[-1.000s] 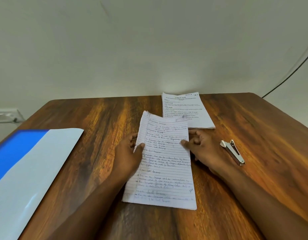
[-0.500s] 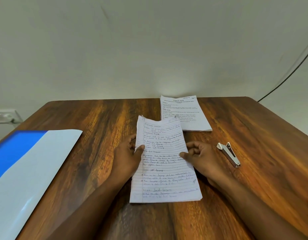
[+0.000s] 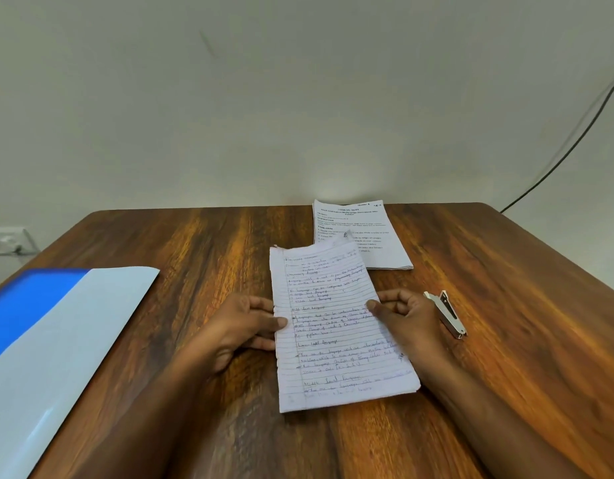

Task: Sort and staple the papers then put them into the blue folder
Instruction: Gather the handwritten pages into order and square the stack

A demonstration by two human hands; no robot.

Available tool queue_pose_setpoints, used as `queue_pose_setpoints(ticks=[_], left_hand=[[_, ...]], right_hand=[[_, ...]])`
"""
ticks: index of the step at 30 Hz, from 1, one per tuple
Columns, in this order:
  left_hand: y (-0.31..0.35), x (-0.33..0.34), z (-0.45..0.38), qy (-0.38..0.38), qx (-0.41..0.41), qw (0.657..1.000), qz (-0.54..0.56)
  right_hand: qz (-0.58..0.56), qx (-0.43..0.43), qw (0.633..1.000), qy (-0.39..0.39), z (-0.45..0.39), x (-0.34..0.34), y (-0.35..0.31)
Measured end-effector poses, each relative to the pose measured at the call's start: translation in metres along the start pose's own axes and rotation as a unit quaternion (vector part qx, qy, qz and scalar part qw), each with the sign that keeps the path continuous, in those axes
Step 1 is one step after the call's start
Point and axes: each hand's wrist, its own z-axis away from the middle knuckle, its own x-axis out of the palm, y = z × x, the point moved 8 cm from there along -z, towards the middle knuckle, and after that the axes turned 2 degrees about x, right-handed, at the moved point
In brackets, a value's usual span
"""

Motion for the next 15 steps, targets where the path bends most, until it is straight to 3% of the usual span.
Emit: queue_pose_setpoints(ticks=[4,15], left_hand=[[0.0024,-0.0006,0.0007,0.025,0.021,0.999,0.015],[0.0038,-0.0059,-0.0014,0.092,0.075,0.993,0.018]], right_hand=[[-0.023,0.007,1.0,-0.012,0.0072,-0.0033,0.0017],[0.043,-0.036,0.997,-0.045,0.0031,-0.0013,0.0069]])
